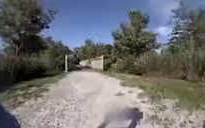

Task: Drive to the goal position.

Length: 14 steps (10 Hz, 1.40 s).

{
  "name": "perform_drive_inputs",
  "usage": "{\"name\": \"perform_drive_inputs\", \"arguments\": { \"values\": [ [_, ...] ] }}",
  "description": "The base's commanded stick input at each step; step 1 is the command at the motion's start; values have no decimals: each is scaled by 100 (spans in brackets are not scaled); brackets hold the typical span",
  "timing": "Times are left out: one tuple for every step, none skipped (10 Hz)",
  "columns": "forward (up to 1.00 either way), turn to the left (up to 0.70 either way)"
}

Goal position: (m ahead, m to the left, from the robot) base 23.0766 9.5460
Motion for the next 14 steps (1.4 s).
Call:
{"name": "perform_drive_inputs", "arguments": {
  "values": [
    [100,11],
    [100,0],
    [100,0],
    [100,0],
    [100,0],
    [100,23],
    [100,6],
    [100,0],
    [100,0],
    [100,0],
    [100,0],
    [100,0],
    [100,0],
    [100,27]
  ]
}}
